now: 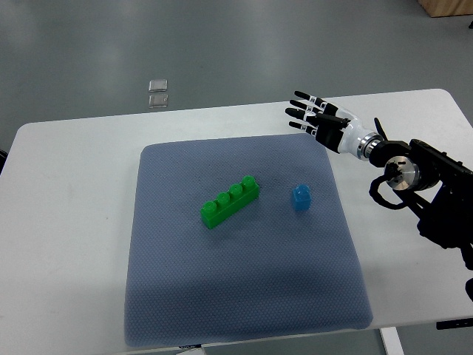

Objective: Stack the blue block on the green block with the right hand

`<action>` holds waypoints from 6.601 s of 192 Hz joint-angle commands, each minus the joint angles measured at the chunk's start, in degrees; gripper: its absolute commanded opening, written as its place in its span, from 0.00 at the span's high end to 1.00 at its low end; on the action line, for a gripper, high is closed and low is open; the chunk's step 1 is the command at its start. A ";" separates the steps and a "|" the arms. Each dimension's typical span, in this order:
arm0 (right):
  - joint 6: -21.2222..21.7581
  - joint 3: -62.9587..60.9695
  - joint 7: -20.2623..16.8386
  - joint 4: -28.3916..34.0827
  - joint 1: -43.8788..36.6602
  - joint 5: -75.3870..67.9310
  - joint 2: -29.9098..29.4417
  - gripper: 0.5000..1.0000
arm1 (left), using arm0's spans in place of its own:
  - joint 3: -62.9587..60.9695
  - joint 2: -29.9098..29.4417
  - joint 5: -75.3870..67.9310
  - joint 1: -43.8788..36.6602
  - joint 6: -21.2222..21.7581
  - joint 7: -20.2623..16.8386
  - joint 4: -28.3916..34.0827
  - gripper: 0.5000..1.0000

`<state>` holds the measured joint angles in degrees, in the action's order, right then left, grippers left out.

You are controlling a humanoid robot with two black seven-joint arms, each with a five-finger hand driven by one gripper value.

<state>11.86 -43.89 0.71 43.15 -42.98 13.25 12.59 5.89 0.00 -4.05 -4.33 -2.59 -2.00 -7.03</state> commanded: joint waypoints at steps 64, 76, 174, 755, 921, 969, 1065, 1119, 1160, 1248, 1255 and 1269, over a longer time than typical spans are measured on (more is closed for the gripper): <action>-0.09 0.12 -0.27 0.09 -1.14 0.02 -0.11 0.15 | -0.18 0.00 0.00 0.02 0.22 0.07 -0.35 0.00; -0.17 0.12 -0.35 0.09 -1.41 0.02 -0.03 0.15 | -0.35 0.00 0.00 0.02 0.22 0.07 -0.18 0.00; 0.70 0.21 1.67 0.18 -3.25 1.34 0.85 0.15 | -0.53 0.00 0.00 0.02 0.22 0.07 -0.18 0.00; -10.63 37.04 -1.85 31.38 -10.90 72.79 20.80 0.40 | -0.53 0.00 0.00 0.02 0.22 0.07 -0.26 0.00; -10.02 37.91 -1.85 31.29 -10.72 72.97 20.28 0.50 | -0.53 0.00 0.00 0.02 0.22 0.07 -0.26 0.00; -9.49 37.91 -1.85 31.29 -10.72 73.06 20.28 0.61 | -0.53 0.00 0.00 0.02 0.22 0.07 -0.26 0.00; -9.23 37.91 -1.67 31.38 -10.72 73.06 20.28 0.68 | -0.53 0.00 0.00 0.02 0.22 0.07 -0.18 0.00; -9.05 38.35 -1.59 31.38 -10.72 73.06 20.28 0.77 | -0.53 0.00 0.00 0.02 0.22 0.07 -0.26 0.00; -8.96 38.35 -1.41 31.38 -11.25 72.97 20.36 0.84 | -0.53 0.00 0.00 0.02 0.22 0.07 -0.26 0.00; -6.41 38.18 1.67 31.73 -20.04 72.26 20.54 0.91 | -0.53 0.00 0.00 0.02 0.22 0.07 -0.26 0.00; -6.06 38.18 1.84 31.91 -21.26 72.18 20.45 0.91 | -0.53 0.00 0.00 0.02 0.22 0.07 -0.26 0.00; -5.36 38.09 2.11 32.00 -23.29 72.18 20.36 0.91 | -0.53 0.00 0.00 0.02 0.22 0.07 -0.26 0.00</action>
<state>5.57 -5.70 2.38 74.96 -63.40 85.54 33.15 5.36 0.00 -4.04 -4.31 -2.37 -1.93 -7.28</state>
